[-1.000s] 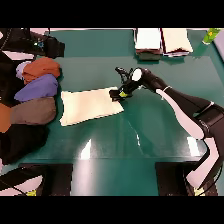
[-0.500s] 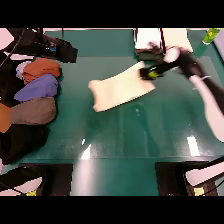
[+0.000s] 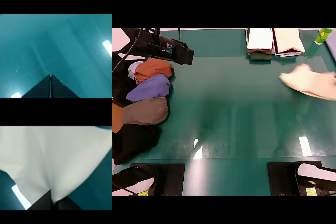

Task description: Fold the shirts.

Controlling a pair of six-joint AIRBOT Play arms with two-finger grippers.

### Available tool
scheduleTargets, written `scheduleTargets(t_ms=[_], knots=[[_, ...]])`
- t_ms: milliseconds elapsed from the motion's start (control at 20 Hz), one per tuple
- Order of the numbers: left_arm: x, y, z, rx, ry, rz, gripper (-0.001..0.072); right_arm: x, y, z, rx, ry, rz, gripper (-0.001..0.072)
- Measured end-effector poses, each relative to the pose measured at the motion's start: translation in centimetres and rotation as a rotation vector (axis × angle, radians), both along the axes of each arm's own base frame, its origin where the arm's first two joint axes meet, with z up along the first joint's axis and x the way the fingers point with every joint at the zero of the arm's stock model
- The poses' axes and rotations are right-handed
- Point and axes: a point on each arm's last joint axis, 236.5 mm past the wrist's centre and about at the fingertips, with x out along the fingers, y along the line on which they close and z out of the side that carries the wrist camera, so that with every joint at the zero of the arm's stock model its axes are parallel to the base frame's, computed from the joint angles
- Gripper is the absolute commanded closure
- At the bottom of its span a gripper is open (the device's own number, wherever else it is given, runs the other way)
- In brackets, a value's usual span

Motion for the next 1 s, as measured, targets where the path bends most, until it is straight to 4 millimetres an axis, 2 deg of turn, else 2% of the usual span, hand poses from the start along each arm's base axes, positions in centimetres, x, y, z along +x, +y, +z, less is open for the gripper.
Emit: scheduleTargets(t_ms=[100, 200, 450, 500, 550, 600, 650, 700, 850, 900, 1000], knots=[[0.0, 0.0, 0.1, -0.005, -0.001, 0.003, 0.0681, -4.3, -2.8, -1.0, 0.017, 0.015, -0.124, 0.0702], [0.1, -0.1, 0.1, -0.008, -0.001, 0.005, 0.0681, -7.8, -4.2, -2.4, 0.038, 0.037, -0.21, 0.0702], [0.0, 0.0, 0.0, -0.008, 0.004, 0.007, 0.0681, -12.8, -4.6, -5.3, 0.047, 0.114, -0.291, 0.0698], [0.0, 0.0, 0.0, -0.008, 0.006, 0.007, 0.0681, -13.4, -4.8, -5.4, 0.036, 0.126, -0.297, 0.0697], [0.0, 0.0, 0.0, -0.007, 0.007, 0.007, 0.0681, -14.0, -5.1, -5.3, 0.018, 0.143, -0.3, 0.0658], [-0.1, 0.0, 0.0, -0.007, 0.008, 0.007, 0.0681, -14.5, -5.5, -5.1, 0.0, 0.16, -0.303, 0.0379], [-0.1, 0.0, -0.1, -0.006, 0.01, 0.006, 0.0681, -15.1, -6.0, -4.6, -0.03, 0.178, -0.305, 0.0144], [-0.1, 0.0, -0.1, -0.005, 0.011, 0.006, 0.0681, -15.4, -6.6, -4.0, -0.059, 0.187, -0.307, 0.0116], [-0.2, 0.0, -0.2, -0.004, 0.014, 0.006, 0.0681, -15.2, -8.3, -0.8, -0.139, 0.163, -0.315, 0.012], [-0.2, 0.0, -0.2, -0.004, 0.014, 0.005, 0.0681, -14.6, -8.5, 0.4, -0.16, 0.14, -0.31, 0.0162], [-0.2, 0.0, -0.1, -0.006, 0.014, 0.005, 0.0681, -11.9, -7.7, 2.7, -0.163, 0.05, -0.277, 0.0172]])
